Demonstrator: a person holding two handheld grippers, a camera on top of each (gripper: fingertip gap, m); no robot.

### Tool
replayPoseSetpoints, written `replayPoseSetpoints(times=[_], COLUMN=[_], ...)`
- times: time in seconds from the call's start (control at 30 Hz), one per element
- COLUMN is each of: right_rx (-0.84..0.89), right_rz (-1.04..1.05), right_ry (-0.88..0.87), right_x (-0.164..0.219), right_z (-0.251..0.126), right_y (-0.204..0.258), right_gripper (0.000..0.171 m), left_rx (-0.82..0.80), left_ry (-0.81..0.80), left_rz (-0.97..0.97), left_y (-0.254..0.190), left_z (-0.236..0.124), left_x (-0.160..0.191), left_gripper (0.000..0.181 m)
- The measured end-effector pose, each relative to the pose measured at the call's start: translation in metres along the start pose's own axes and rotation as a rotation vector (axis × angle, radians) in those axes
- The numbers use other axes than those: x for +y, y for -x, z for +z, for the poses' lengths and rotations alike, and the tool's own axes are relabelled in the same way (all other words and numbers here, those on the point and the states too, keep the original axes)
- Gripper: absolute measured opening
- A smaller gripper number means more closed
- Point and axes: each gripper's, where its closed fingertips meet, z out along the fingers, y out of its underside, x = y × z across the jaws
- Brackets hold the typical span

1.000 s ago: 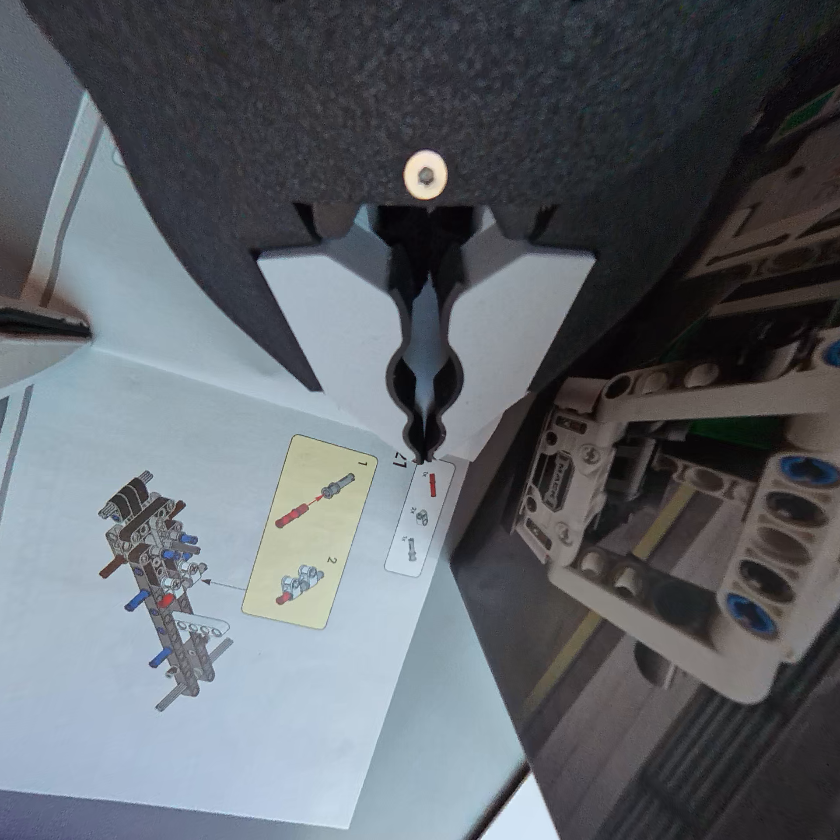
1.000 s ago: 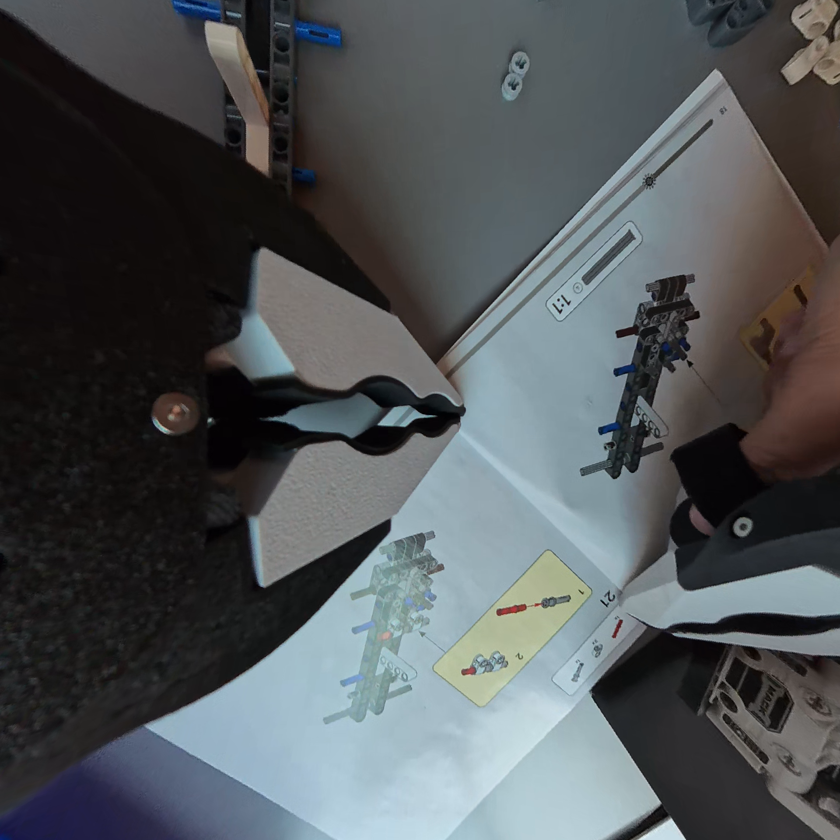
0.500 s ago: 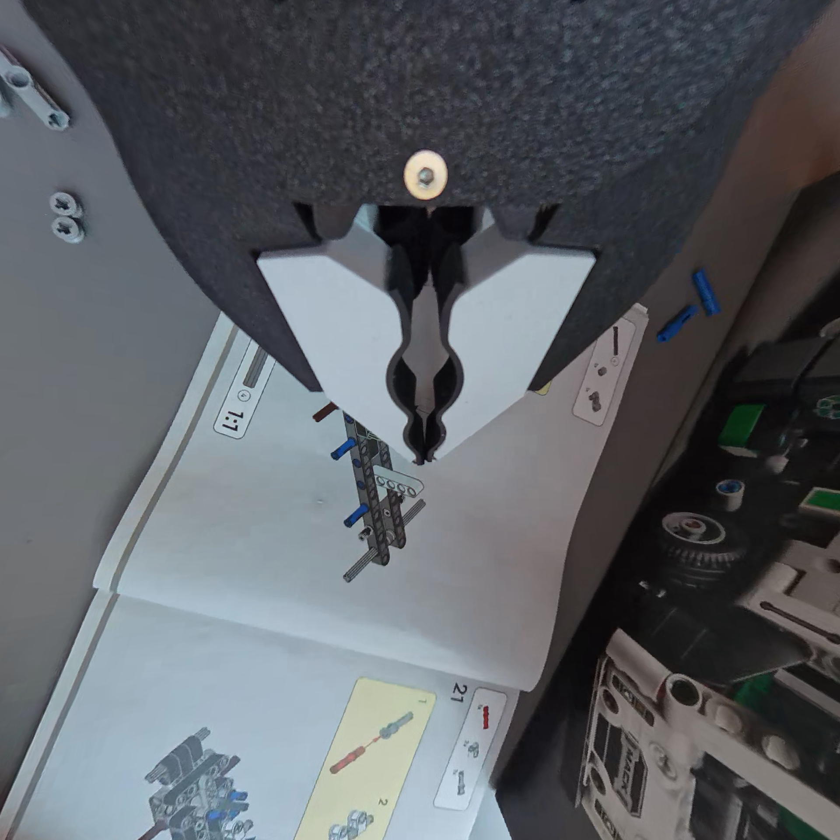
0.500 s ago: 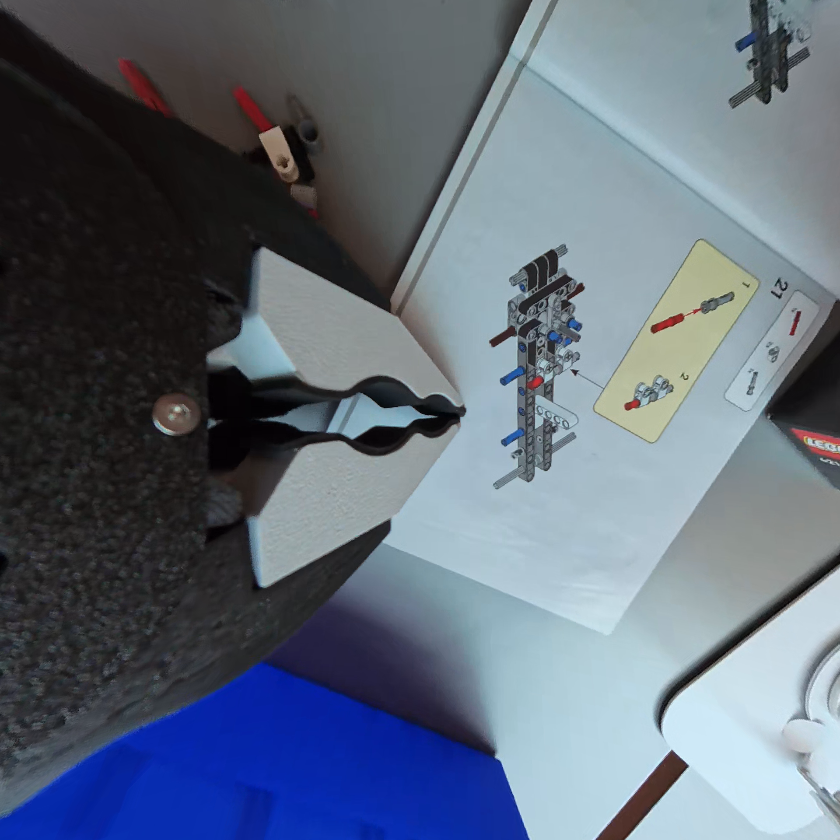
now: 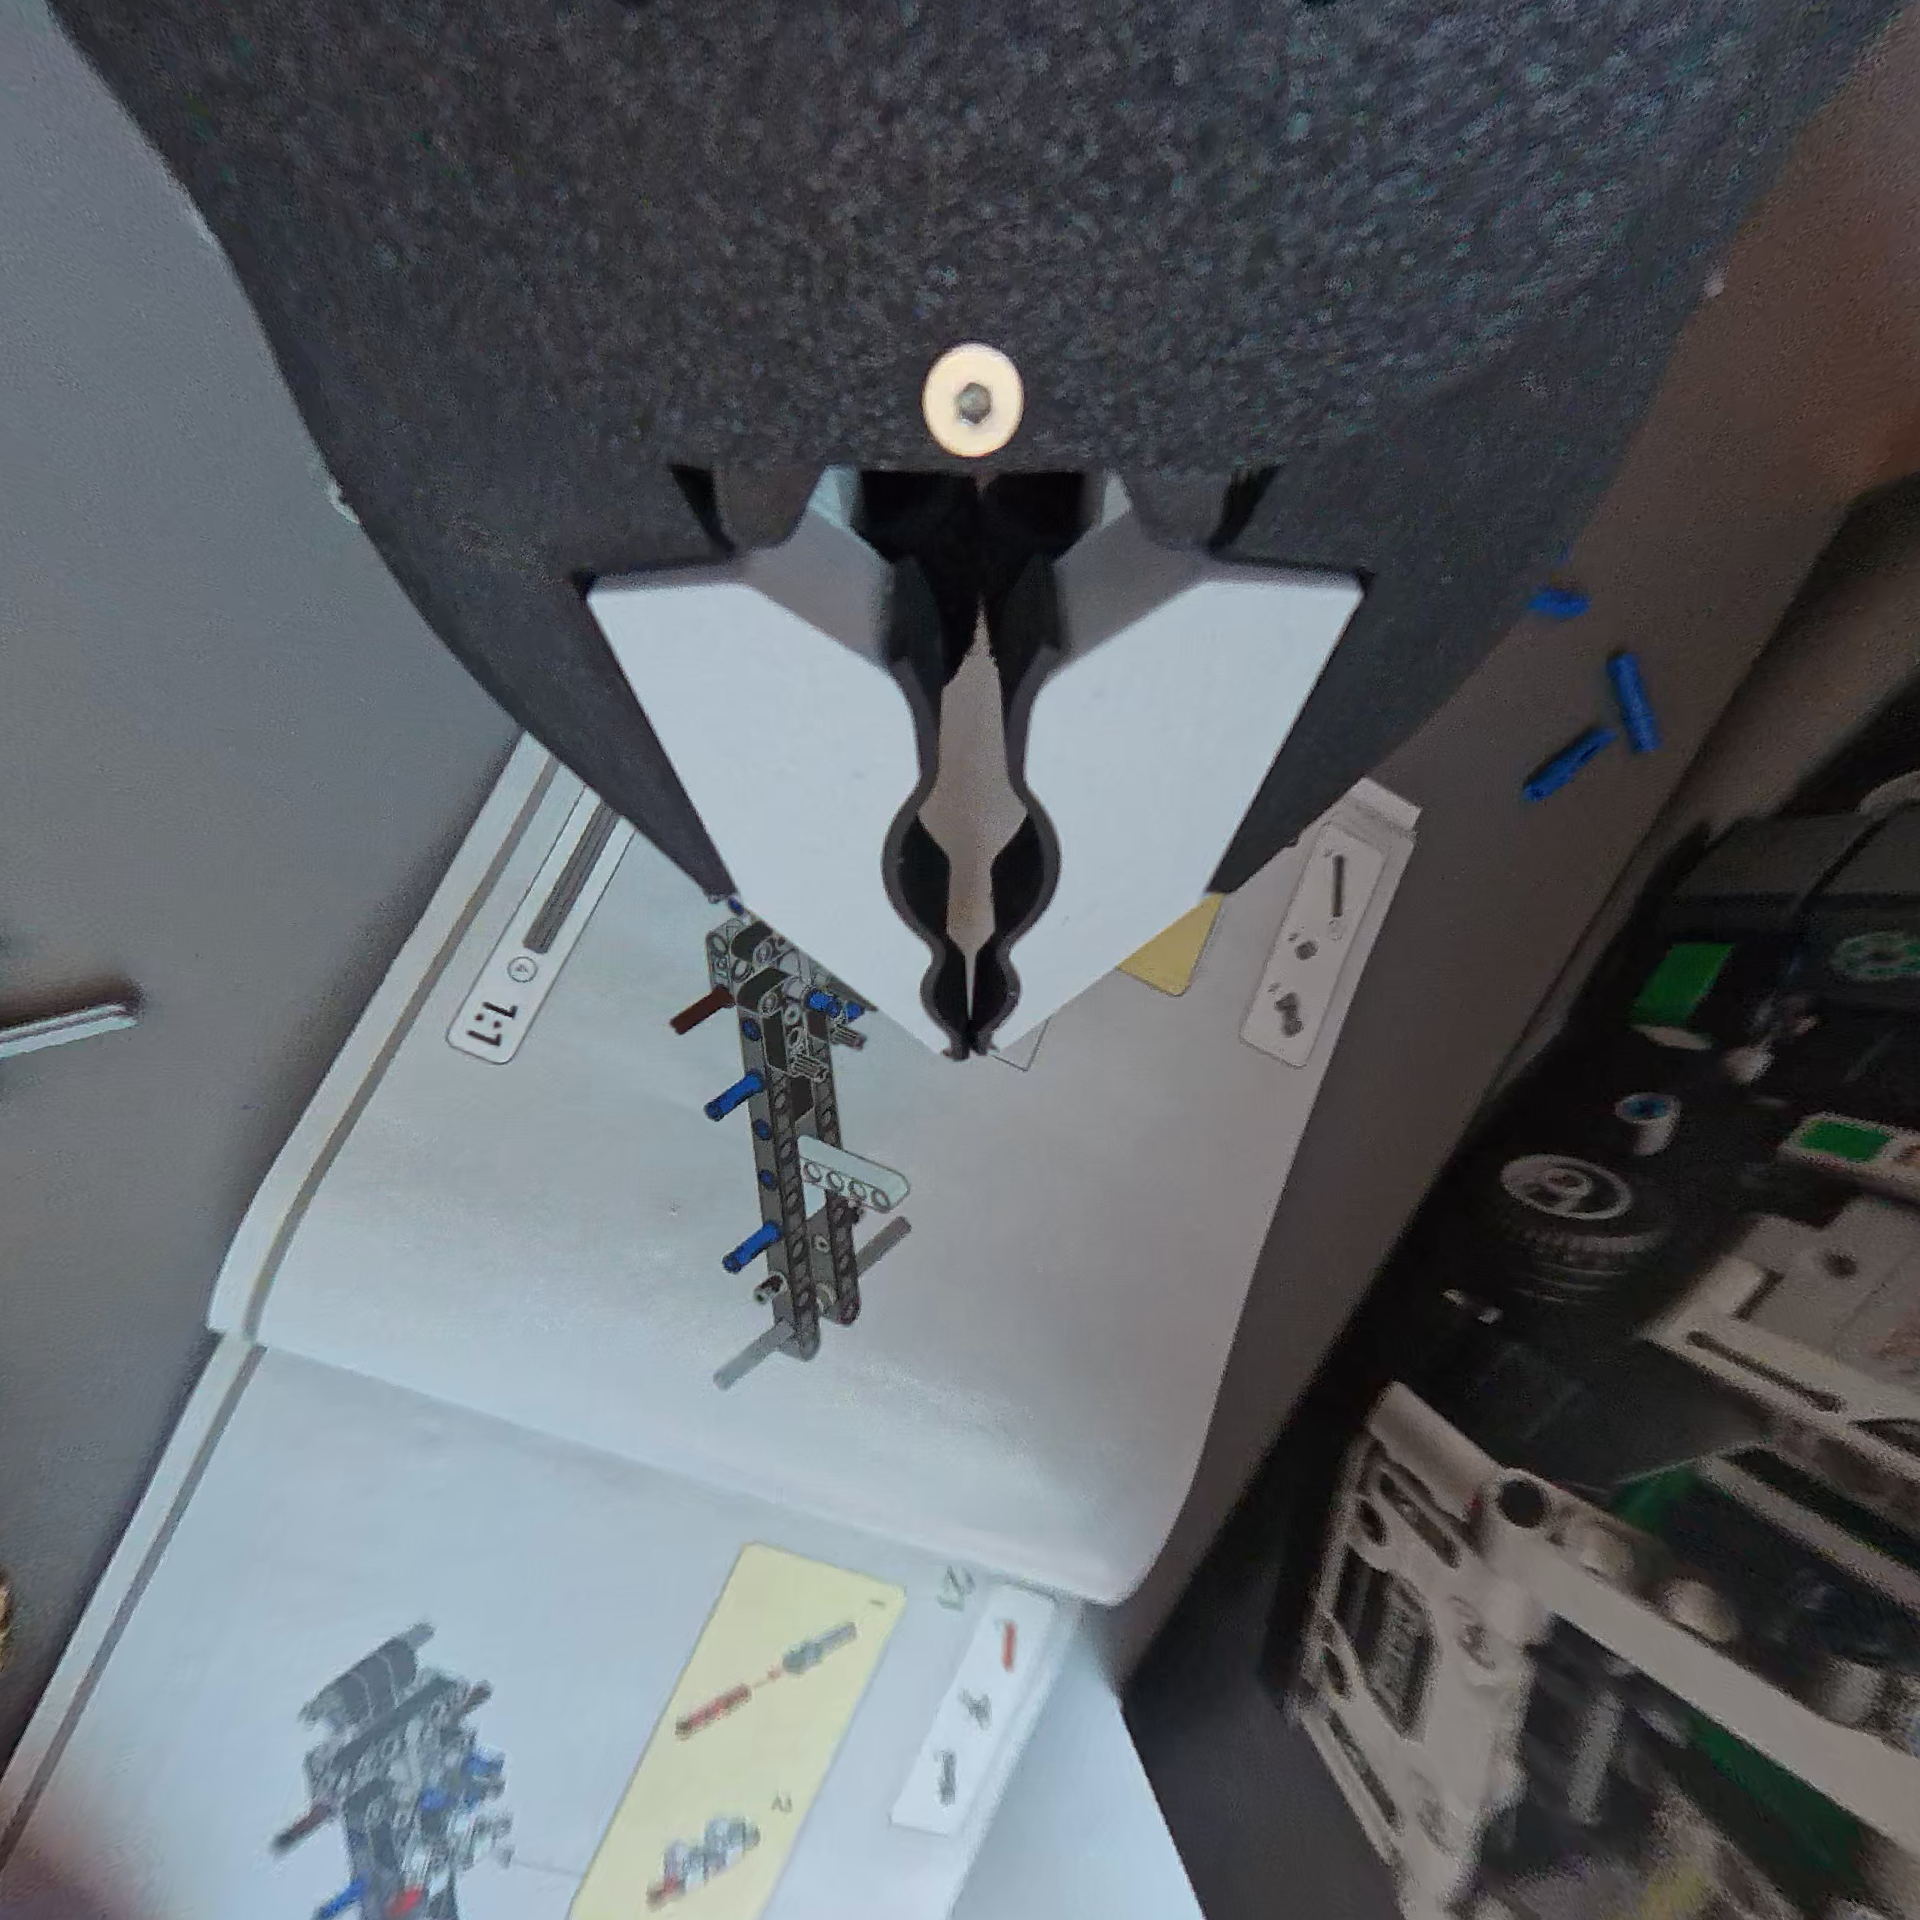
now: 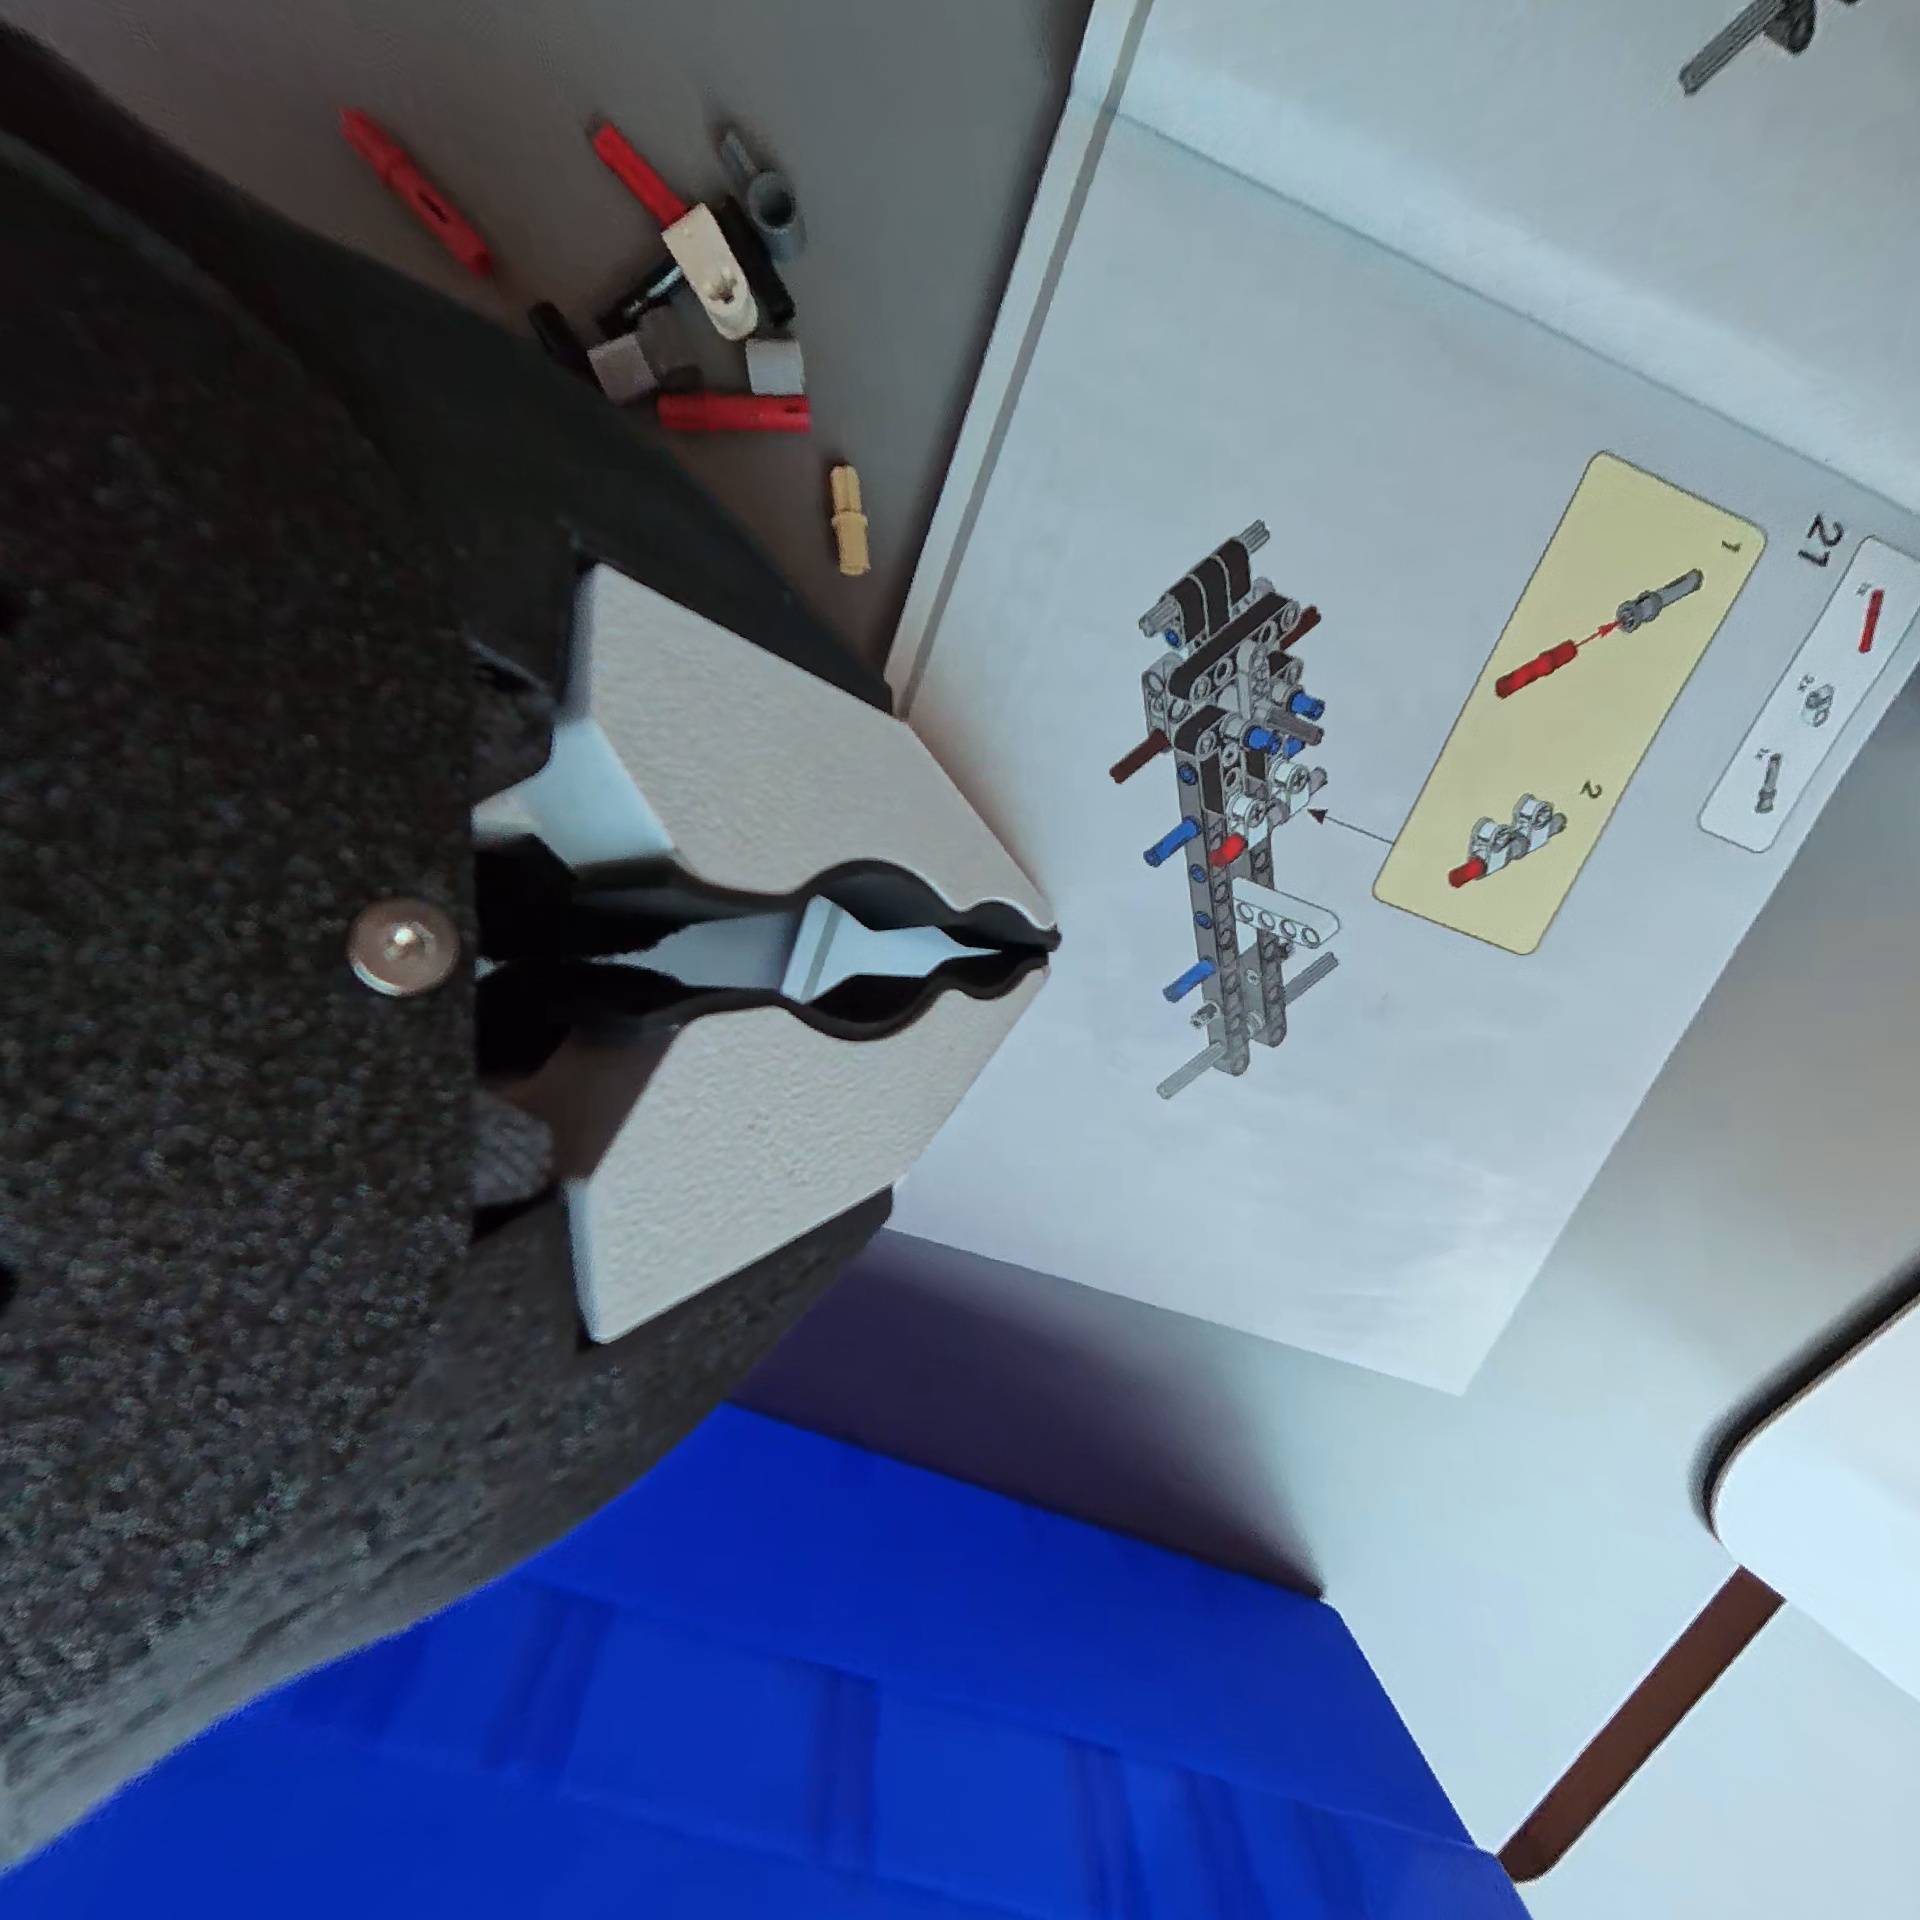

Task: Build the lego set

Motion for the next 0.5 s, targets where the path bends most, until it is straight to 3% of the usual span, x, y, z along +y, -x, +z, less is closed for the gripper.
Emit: replayPoseSetpoints(times=[0.03,0.1,0.17,0.27,0.4,0.5], right_rx=[-0.019,-0.001,-0.037,-0.271,-0.446,-0.557], right_rz=[-0.005,0.007,0.060,0.216,0.378,0.407], right_ry=[-0.050,-0.261,-0.415,-0.564,-0.659,-0.683], right_x=[-0.003,-0.015,-0.016,0.000,0.026,0.028], right_z=[-0.008,-0.041,-0.083,-0.135,-0.166,-0.169], right_y=[0.004,0.006,0.016,0.060,0.091,0.106], right_gripper=[0.000,0.000,0.002,0.007,0.015,0.026], left_rx=[-0.024,-0.026,0.062,0.204,0.133,0.055], left_ry=[-0.084,-0.225,-0.272,-0.348,-0.370,-0.403], left_rz=[-0.020,-0.082,-0.198,-0.395,-0.524,-0.601], left_y=[0.004,0.000,-0.025,-0.086,-0.139,-0.148], left_z=[-0.017,-0.063,-0.107,-0.156,-0.175,-0.178], left_x=[-0.008,-0.014,0.003,0.042,0.093,0.102], left_gripper=[0.000,0.000,0.011,0.017,0.019,0.024])
